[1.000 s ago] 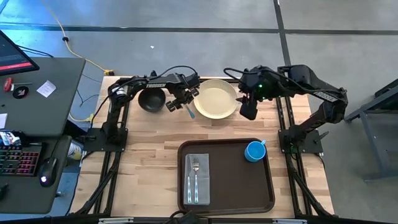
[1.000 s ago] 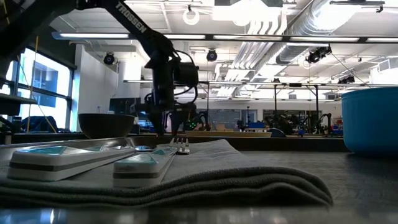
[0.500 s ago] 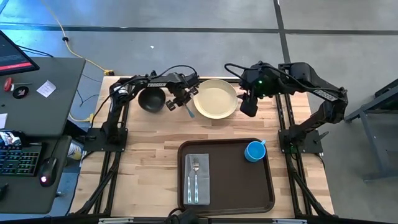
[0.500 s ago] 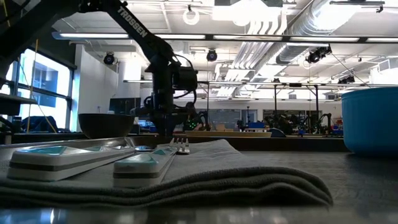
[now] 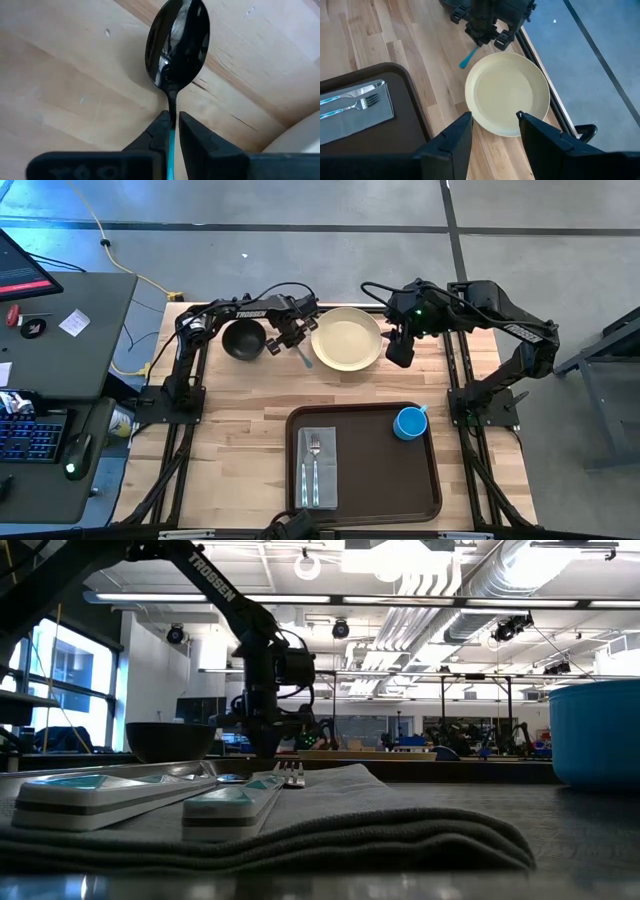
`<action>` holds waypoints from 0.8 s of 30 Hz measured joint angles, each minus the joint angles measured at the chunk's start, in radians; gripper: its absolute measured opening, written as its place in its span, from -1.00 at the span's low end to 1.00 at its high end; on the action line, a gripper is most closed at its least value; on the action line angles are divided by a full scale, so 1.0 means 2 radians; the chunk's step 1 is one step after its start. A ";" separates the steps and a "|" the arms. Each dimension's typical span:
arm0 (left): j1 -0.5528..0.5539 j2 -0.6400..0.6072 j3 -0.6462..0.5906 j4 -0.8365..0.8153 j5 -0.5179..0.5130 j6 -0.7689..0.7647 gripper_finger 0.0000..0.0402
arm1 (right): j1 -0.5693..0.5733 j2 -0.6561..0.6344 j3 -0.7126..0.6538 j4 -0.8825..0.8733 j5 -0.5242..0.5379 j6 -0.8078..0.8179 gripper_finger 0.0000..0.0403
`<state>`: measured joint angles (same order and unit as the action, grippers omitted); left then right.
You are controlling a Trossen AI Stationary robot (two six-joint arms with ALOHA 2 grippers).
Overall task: Set up tray
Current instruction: Put the blue spoon on the gray table napkin to the right side of the white fork
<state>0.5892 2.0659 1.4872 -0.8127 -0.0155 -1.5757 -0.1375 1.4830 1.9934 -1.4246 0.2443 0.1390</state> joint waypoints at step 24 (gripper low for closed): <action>-0.018 -0.002 0.000 -0.036 0.041 0.045 -0.80 | 0.000 0.000 0.000 0.016 0.006 0.000 -0.35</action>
<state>0.5530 2.0621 1.4872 -0.8845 0.0659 -1.4857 -0.1379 1.4830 1.9934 -1.3932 0.2557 0.1391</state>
